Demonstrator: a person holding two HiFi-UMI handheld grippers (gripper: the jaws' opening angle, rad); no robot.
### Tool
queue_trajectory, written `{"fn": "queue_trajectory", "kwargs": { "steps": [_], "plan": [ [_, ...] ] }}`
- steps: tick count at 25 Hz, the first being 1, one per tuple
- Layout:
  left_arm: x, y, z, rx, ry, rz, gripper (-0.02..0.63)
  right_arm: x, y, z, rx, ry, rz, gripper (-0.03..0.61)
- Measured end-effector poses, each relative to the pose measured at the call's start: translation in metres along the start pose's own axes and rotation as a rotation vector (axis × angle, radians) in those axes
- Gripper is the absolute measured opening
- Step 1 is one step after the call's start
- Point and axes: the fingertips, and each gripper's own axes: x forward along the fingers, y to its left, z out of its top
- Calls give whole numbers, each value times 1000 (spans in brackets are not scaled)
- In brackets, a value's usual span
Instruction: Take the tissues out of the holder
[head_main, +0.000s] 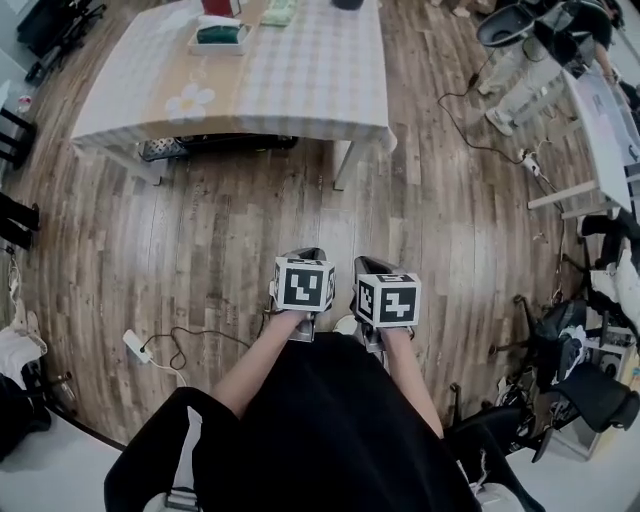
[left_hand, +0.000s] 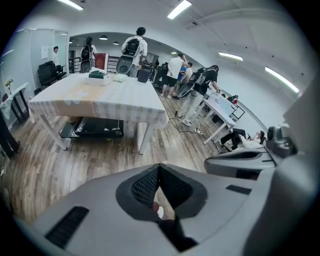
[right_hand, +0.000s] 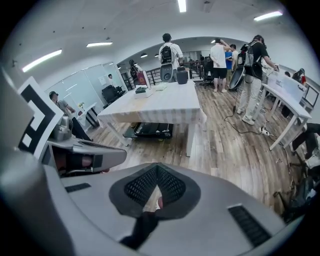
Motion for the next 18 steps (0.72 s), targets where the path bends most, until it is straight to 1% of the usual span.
{"fn": "queue_trajectory", "kwargs": {
  "steps": [3, 6, 11, 14, 18],
  "plan": [
    [0, -13, -2, -2, -1, 1, 2, -8, -6, 1, 14, -24, 24, 12],
    [0, -10, -1, -5, 3, 11, 2, -7, -3, 10, 9, -45, 42, 12],
    [-2, 16, 4, -48, -13, 32, 2, 5, 19, 32, -21, -77, 90, 12],
    [-6, 35, 10, -62, -24, 42, 0, 16, 36, 48, -56, -92, 94, 14],
    [-7, 57, 21, -60, -39, 42, 2, 32, 59, 65, -101, -106, 96, 14]
  ]
}}
